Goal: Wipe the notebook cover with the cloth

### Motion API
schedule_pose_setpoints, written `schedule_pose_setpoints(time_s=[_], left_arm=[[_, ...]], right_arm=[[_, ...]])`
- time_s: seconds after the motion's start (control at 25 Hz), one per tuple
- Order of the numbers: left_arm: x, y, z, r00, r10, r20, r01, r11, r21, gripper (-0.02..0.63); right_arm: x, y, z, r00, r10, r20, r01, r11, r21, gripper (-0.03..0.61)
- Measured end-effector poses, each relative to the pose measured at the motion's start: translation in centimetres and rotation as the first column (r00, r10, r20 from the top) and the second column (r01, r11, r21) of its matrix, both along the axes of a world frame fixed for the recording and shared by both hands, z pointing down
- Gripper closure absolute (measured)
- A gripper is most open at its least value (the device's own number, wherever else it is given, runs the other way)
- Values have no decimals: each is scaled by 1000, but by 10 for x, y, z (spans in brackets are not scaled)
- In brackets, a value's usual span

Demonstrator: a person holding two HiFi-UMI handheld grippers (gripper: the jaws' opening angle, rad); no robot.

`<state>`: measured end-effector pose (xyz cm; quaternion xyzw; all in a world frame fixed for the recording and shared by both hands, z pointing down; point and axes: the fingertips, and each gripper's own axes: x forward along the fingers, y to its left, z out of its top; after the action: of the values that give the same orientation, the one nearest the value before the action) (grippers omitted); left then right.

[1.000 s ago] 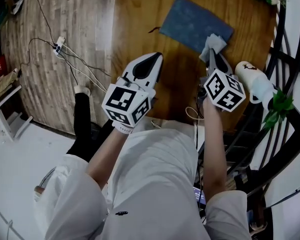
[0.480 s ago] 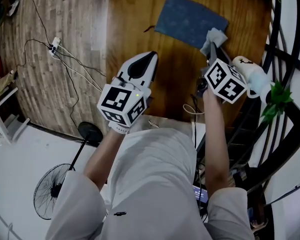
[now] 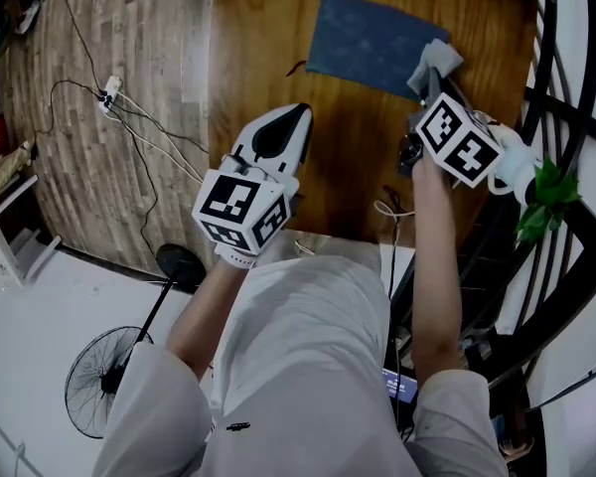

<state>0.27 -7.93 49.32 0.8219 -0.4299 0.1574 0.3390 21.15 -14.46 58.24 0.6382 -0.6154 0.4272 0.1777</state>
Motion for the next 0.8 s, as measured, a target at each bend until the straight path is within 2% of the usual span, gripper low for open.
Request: schedule_pose_setpoints(time_s=[0.44,0.8], left_arm=[[1,-3,1,1000,-3,4,3,1000,1,597],[2,-3,3,1000,9,4,-9,1000,-4,597]], right_arm=[[14,-36,-2,999,-5,-51,7,999,33,546],[8,-40,-1,998,-27,-56,30,999,39,545]])
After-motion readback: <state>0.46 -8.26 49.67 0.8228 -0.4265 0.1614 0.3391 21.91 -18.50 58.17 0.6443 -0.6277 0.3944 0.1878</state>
